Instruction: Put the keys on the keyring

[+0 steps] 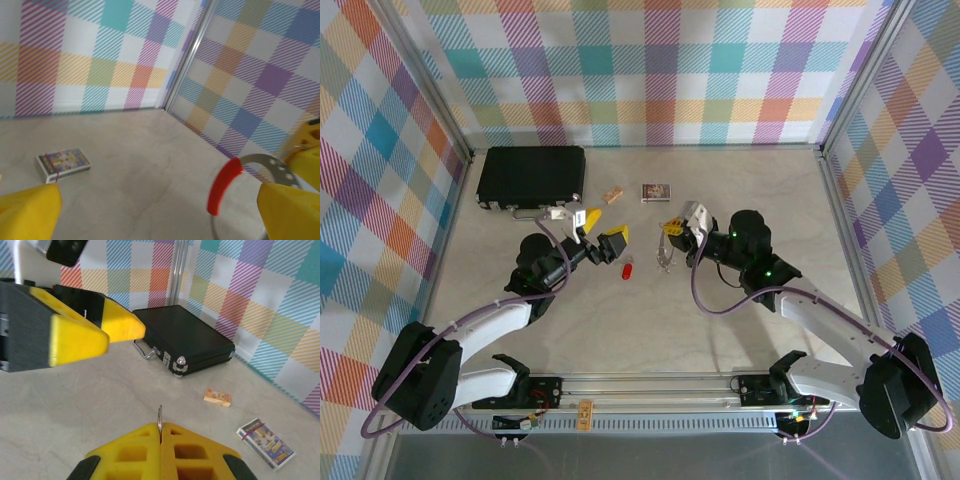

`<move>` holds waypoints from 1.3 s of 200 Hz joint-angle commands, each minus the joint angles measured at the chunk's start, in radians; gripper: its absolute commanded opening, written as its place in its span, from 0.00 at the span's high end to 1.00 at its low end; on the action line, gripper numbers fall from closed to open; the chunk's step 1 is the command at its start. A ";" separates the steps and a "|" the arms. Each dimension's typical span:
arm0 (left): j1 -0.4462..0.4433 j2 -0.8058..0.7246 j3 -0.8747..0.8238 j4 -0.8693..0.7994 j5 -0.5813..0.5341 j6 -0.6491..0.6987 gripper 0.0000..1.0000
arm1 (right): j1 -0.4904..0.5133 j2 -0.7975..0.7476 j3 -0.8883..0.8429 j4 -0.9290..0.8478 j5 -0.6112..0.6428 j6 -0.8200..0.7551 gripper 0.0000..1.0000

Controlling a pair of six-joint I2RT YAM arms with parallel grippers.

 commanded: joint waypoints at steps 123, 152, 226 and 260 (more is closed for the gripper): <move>0.019 0.014 -0.039 0.009 0.009 -0.017 0.02 | -0.123 0.114 0.082 0.112 -0.678 0.190 1.00; 0.019 0.010 -0.045 0.014 0.030 -0.006 0.02 | -0.132 0.184 0.160 0.091 -0.751 0.217 1.00; 0.019 -0.016 -0.060 0.018 0.029 0.010 0.02 | -0.138 0.287 0.257 0.077 -0.828 0.257 1.00; 0.019 -0.026 -0.060 0.012 0.028 0.012 0.02 | -0.138 0.291 0.259 0.081 -0.802 0.258 1.00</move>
